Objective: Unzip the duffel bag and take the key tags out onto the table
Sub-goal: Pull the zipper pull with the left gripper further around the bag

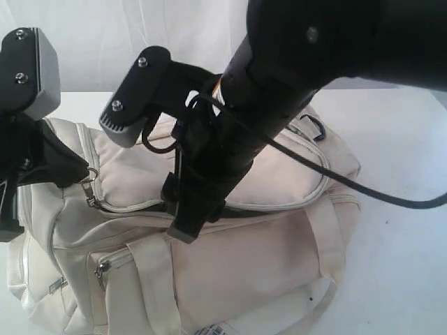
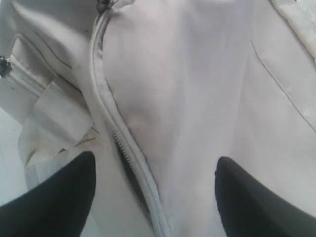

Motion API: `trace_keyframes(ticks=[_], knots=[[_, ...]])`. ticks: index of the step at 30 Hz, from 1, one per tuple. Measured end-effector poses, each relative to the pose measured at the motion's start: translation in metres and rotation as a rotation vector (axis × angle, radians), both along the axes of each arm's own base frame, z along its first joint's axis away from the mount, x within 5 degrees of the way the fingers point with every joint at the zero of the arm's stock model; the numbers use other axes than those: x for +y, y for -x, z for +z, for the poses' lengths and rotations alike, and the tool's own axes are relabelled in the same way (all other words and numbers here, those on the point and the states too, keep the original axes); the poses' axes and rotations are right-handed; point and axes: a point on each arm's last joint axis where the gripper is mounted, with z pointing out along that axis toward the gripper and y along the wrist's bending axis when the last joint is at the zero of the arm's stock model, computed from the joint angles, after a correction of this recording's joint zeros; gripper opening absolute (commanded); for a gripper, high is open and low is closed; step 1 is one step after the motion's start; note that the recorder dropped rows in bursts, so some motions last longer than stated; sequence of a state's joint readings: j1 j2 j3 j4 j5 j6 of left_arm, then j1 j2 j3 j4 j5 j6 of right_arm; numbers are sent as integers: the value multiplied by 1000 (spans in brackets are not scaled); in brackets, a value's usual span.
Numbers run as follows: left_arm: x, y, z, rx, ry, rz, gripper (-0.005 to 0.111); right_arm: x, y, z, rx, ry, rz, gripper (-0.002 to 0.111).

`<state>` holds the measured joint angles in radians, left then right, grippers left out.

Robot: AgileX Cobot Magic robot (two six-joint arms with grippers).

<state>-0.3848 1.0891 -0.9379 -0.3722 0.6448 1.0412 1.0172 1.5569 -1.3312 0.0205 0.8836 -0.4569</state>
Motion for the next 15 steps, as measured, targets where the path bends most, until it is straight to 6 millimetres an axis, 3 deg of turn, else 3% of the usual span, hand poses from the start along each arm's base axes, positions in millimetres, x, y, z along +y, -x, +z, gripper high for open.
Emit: trace_keyframes(ticks=[5,9,12,15], knots=[[0,0,0,15,16,30,0,10,-6,-29,2,28,19,64],[1,-1,0,20,18,54,0,14,-9,-38,7,36,19,63],[1,-3,1,20,32,87,0,16,-10,-41,9,39,19,53],[2,-4,1,19,43,115,0,16,-10,-42,10,41,19,32]])
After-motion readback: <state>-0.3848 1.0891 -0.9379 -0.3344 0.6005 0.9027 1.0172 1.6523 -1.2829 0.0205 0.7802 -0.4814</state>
